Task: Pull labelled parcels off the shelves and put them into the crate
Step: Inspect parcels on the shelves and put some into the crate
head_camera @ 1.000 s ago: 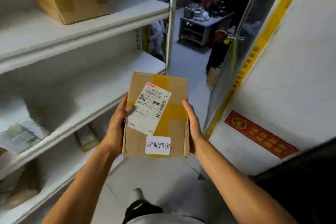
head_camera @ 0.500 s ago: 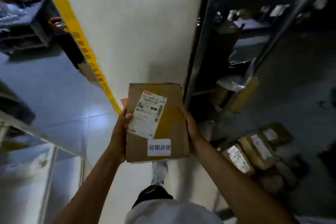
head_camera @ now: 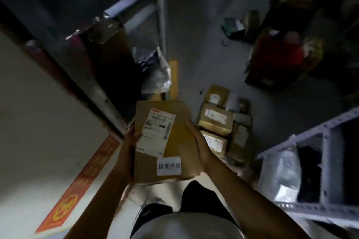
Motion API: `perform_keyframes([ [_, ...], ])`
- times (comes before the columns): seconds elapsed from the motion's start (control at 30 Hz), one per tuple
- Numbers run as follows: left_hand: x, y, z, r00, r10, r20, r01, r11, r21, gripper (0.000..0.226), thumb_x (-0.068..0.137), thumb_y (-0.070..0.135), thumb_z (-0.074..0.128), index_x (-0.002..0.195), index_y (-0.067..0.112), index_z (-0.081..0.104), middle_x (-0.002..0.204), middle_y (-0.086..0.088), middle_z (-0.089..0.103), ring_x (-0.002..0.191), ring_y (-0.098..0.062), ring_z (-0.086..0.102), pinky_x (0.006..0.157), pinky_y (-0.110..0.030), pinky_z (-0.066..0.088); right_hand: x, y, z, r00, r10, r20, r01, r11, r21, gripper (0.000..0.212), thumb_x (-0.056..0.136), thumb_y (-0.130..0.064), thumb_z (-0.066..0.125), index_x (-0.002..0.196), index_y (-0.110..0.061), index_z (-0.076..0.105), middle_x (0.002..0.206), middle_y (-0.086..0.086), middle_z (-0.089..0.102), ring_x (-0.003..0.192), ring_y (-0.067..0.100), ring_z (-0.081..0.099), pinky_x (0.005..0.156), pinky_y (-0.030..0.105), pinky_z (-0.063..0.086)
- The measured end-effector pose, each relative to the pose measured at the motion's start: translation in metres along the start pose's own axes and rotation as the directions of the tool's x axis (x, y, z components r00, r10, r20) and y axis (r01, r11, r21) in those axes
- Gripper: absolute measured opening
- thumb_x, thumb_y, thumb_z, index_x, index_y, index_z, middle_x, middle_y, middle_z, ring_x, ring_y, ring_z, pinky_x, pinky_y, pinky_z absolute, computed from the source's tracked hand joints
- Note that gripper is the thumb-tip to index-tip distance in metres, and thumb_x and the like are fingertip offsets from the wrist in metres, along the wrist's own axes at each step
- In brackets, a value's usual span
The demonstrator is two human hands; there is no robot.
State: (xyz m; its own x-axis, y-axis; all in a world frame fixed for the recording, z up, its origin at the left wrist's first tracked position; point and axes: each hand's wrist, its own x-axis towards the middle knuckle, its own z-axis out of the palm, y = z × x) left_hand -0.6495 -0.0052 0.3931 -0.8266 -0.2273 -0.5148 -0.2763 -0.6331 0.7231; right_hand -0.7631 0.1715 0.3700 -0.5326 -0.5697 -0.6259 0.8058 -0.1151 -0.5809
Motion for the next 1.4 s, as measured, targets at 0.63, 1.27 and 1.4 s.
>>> perform_keyframes([
  [0.63, 0.299, -0.026, 0.145, 0.879, -0.375, 0.294, 0.200, 0.850, 0.487, 0.061, 0.079, 0.034, 0.076, 0.127, 0.001, 0.060, 0.122, -0.038, 0.059, 0.107, -0.053, 0.060, 0.092, -0.063, 0.046, 0.081, -0.125, -0.180, 0.889, -0.003, -0.458, 0.176, 0.925, 0.335, 0.046, 0.090, -0.038, 0.061, 0.130, -0.017, 0.061, 0.114, 0.016, 0.074, 0.094, 0.032, 0.073, 0.067, 0.037, 0.062],
  [1.27, 0.639, -0.104, 0.260, 0.570, -0.798, 0.194, 0.507, 0.528, 0.682, 0.096, 0.052, 0.030, 0.082, 0.135, 0.038, 0.035, 0.125, -0.018, 0.063, 0.110, -0.038, 0.066, 0.084, -0.065, 0.056, 0.268, -0.237, -0.364, 0.698, 0.046, -0.715, 0.232, 0.930, 0.286, 0.090, 0.045, -0.049, 0.088, 0.124, -0.016, 0.061, 0.098, 0.009, 0.078, 0.086, 0.026, 0.076, 0.065, 0.036, 0.061],
  [1.4, 0.678, -0.145, 0.280, 0.594, -0.770, 0.232, 0.550, 0.600, 0.582, 0.087, 0.074, 0.013, 0.080, 0.140, 0.037, 0.029, 0.118, -0.014, 0.069, 0.104, -0.037, 0.070, 0.075, -0.053, 0.059, 0.301, -0.264, -0.421, 0.683, -0.013, -0.730, 0.223, 0.956, 0.191, 0.065, 0.062, -0.044, 0.083, 0.118, -0.018, 0.063, 0.092, 0.006, 0.078, 0.080, 0.022, 0.076, 0.060, 0.033, 0.060],
])
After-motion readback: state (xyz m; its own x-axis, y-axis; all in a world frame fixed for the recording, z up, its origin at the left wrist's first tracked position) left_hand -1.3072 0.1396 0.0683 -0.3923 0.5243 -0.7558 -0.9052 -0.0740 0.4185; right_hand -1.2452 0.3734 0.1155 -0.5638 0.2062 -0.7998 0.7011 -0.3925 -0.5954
